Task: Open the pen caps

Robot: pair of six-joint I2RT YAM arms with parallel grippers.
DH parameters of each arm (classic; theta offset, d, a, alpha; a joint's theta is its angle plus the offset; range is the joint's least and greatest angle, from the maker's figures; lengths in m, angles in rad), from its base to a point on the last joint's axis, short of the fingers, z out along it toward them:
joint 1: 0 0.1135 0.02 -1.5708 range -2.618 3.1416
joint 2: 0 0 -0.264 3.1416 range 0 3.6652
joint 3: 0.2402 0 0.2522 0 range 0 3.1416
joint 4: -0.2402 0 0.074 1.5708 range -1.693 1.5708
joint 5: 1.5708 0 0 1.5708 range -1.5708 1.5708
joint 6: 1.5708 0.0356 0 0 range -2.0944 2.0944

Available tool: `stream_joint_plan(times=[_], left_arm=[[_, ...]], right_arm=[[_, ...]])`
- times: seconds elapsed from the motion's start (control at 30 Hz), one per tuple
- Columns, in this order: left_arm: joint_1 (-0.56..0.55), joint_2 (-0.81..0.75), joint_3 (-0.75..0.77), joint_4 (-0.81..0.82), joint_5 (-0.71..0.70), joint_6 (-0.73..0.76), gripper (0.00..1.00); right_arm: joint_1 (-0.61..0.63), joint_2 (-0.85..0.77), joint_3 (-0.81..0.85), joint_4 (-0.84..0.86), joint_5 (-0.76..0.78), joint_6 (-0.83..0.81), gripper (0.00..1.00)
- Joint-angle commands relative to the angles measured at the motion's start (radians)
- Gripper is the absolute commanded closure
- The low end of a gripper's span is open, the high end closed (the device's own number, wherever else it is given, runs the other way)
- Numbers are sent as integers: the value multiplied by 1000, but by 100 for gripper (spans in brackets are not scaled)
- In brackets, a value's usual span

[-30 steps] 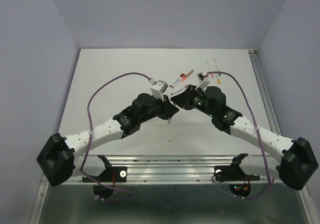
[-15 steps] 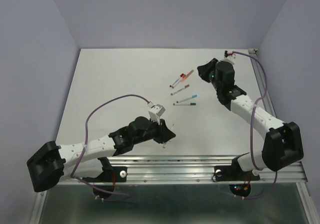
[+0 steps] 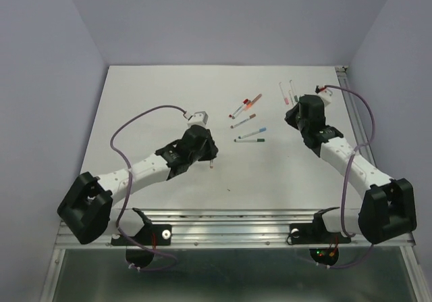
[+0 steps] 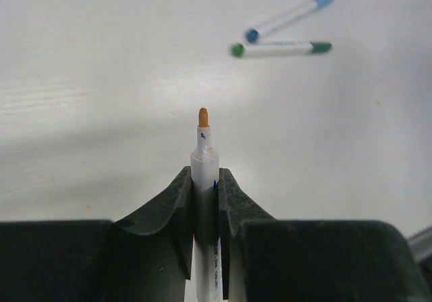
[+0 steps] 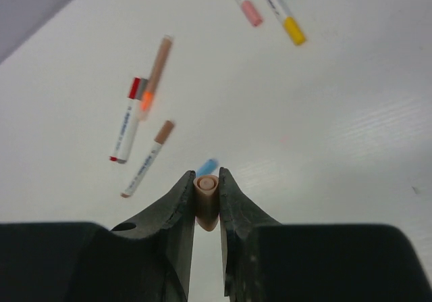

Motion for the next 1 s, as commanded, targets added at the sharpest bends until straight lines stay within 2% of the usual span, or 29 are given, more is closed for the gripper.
stream_joint_plan(times=[0.0,0.13,0.17,0.27,0.3,0.37,0.53,0.63,0.8,0.83,0.9,0.97], left_arm=[[174,104,155,-108,-128,101,100],[302,249,303,-157,-127,181,100],[314,296,330,-164,-174,194,100],[368,382,446,-181,-133,318,100],[379,443,522,-247,-144,332,100],[399,514,572,-299,-190,362,100],[463,609,687,-325,-116,430,98],[482,654,721,-378,-179,442,95],[505,681,730,-364,-168,459,85],[505,691,744,-372,-182,459,77],[506,709,749,-381,-196,461,73],[506,715,746,-378,-188,462,63]], right_arm=[[-90,2,-64,-166,2,-8,99],[-179,68,-44,-246,-33,-43,99],[-199,97,-41,-263,-28,-48,99],[-216,130,-58,-285,-25,-59,99],[-225,146,-72,-283,-40,-71,99],[-234,165,-75,-295,-37,-71,99],[-242,203,-82,-312,-31,-68,93],[-245,220,-84,-323,-22,-65,92],[-251,248,-93,-318,-23,-60,90],[-251,249,-92,-326,-22,-57,89],[-251,255,-89,-329,-23,-57,87],[-251,260,-90,-329,-36,-57,85]])
